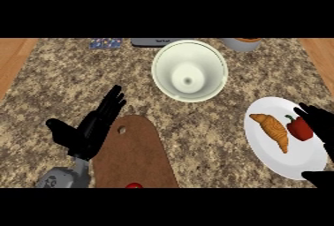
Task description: Pick the croissant from the plate and place it in the bowl
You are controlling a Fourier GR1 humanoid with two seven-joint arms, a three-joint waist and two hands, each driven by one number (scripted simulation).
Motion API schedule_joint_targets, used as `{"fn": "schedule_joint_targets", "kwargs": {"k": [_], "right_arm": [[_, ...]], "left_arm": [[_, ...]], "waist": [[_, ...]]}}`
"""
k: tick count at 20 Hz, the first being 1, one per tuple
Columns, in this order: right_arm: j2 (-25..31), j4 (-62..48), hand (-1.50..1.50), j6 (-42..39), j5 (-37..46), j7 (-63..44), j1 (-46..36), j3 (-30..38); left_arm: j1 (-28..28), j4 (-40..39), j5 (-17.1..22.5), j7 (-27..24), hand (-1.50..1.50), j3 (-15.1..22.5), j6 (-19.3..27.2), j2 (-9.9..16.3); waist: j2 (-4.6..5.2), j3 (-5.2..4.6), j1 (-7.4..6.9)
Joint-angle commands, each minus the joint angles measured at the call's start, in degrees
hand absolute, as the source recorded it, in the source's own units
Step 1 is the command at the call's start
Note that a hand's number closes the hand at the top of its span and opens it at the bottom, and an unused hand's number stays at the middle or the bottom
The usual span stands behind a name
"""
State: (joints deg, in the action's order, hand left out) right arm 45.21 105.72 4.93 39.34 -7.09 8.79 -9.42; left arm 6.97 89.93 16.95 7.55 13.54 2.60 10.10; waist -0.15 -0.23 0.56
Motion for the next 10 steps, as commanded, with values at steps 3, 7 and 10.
{"fn": "schedule_joint_targets", "kwargs": {"k": [3, 7, 10], "right_arm": [[-5.13, 2.74, -1.5, -13.4, 5.03, -19.85, -6.76, -7.12], [-9.01, 1.59, -1.5, -21.26, 6.77, -29.54, -12.97, -8.96], [-9.98, -3.45, -1.5, -22.31, 7.05, -28.09, -14.22, -5.94]], "left_arm": [[-2.39, 1.84, 0.43, -0.28, 0.0, 0.44, -2.32, 0.48], [0.12, -1.86, -0.43, -1.28, 0.0, -1.0, -2.83, 0.24], [-2.67, -2.24, -2.16, -4.53, 0.0, -0.49, -2.94, -1.05]], "waist": [[0.24, 0.14, -1.58], [0.27, 0.14, -1.21], [0.2, 0.2, -0.91]]}}
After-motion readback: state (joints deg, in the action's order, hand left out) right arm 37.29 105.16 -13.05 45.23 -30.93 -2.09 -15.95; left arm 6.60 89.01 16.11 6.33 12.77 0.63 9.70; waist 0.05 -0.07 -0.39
